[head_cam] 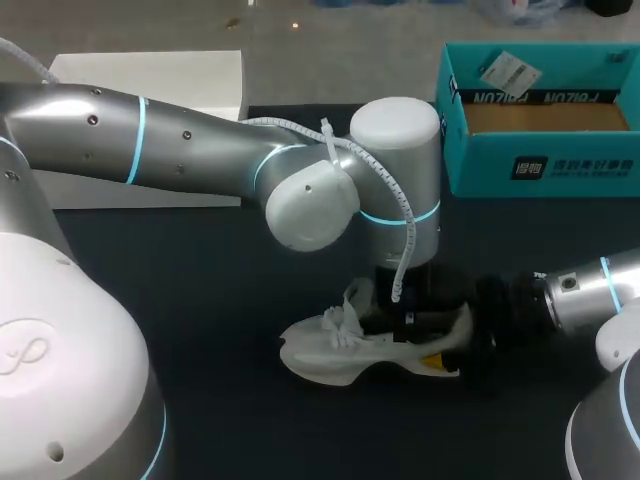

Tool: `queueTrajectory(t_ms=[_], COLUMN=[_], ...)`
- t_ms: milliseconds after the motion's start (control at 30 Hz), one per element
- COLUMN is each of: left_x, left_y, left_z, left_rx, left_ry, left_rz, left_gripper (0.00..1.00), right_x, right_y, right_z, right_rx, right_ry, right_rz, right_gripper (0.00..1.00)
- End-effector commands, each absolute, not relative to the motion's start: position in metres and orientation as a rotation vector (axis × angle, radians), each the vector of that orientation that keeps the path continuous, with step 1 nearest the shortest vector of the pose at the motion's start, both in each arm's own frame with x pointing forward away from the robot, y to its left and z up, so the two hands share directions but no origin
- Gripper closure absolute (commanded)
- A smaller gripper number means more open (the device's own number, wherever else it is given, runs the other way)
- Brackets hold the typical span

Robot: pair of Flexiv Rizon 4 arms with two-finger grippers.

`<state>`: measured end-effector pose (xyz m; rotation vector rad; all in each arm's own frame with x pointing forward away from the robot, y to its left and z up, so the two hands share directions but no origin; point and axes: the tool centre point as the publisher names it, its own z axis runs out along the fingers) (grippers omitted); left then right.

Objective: Take the shoe out of the shoebox, open the shoe tongue, remove and reinsert the insole, then place the shoe into the shoebox

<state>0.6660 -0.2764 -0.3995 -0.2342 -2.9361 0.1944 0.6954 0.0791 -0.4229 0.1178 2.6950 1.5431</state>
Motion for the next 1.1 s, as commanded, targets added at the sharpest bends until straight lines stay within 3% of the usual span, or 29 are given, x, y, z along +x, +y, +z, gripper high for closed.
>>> queueTrajectory(t_ms=[33, 100, 300, 567, 767, 867, 900, 1100], left_x=[0.664, 0.663, 0.66, 0.665, 0.67, 0.673, 0.673, 0.672], left_y=[-0.282, -0.282, -0.283, -0.283, -0.282, -0.281, -0.28, -0.278], left_z=[-0.406, -0.406, -0.41, -0.436, -0.451, -0.457, -0.458, -0.456], left_rx=[-0.24, -0.236, -0.235, -0.234, -0.228, -0.194, -0.177, -0.057], left_ry=[-2.931, -2.926, -2.925, -2.983, -3.021, -3.05, -3.071, -3.198], left_rz=[0.189, 0.196, 0.207, 0.133, 0.095, 0.065, 0.057, 0.092], left_gripper=[0.79, 0.7, 0.65, 0.8, 0.78, 0.88, 0.98, 1.0], right_x=[0.697, 0.697, 0.697, 0.697, 0.697, 0.697, 0.697, 0.697], right_y=[0.081, 0.081, 0.081, 0.081, 0.081, 0.081, 0.081, 0.081], right_z=[-0.432, -0.432, -0.432, -0.432, -0.432, -0.432, -0.432, -0.432], right_rx=[0.122, 0.122, 0.122, 0.122, 0.122, 0.122, 0.122, 0.122], right_ry=[2.695, 2.695, 2.695, 2.695, 2.695, 2.695, 2.695, 2.695], right_rz=[1.539, 1.539, 1.539, 1.539, 1.539, 1.539, 1.539, 1.539], right_gripper=[1.0, 1.0, 1.0, 1.0, 1.0, 1.0, 1.0, 1.0])
